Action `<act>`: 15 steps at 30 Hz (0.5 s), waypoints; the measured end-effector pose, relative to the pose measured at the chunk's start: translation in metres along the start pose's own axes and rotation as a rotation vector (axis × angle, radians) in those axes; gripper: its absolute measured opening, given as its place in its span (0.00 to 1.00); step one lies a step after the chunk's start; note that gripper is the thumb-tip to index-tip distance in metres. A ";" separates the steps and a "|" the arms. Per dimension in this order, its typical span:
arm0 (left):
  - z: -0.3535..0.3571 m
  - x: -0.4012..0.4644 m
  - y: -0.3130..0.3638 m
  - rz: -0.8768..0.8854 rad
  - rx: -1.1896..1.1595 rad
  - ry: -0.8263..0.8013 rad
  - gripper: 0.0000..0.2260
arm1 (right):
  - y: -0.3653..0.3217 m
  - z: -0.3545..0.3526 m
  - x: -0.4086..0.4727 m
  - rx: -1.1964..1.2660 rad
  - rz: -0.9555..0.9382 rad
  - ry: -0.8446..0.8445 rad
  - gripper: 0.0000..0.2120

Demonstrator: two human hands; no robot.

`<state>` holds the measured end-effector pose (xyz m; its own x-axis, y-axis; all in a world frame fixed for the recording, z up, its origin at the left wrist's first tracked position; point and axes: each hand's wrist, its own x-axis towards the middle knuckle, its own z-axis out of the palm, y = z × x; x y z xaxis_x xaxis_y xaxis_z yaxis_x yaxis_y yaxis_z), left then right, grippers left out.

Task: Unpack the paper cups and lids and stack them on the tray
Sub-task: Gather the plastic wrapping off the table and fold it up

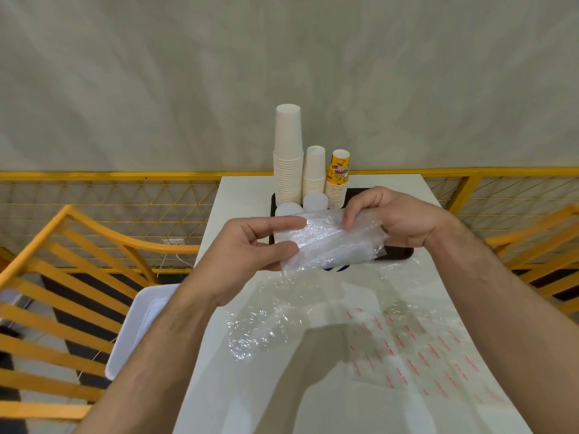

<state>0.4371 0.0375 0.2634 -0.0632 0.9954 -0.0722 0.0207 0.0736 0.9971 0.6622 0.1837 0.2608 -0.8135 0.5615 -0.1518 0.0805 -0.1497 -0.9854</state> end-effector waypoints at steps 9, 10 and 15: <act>-0.006 0.000 0.028 -0.002 0.494 -0.077 0.17 | -0.031 -0.005 0.008 -0.178 -0.041 -0.269 0.39; -0.003 0.001 0.030 0.012 0.531 -0.089 0.18 | -0.035 0.009 0.016 -0.327 0.012 -0.256 0.32; -0.007 0.004 0.036 0.029 0.554 -0.055 0.22 | -0.028 0.030 0.032 -0.693 0.149 -0.163 0.08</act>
<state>0.4305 0.0435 0.2994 -0.0030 0.9981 -0.0613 0.5444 0.0531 0.8371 0.6166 0.1816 0.2856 -0.8367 0.4387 -0.3280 0.4995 0.3653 -0.7856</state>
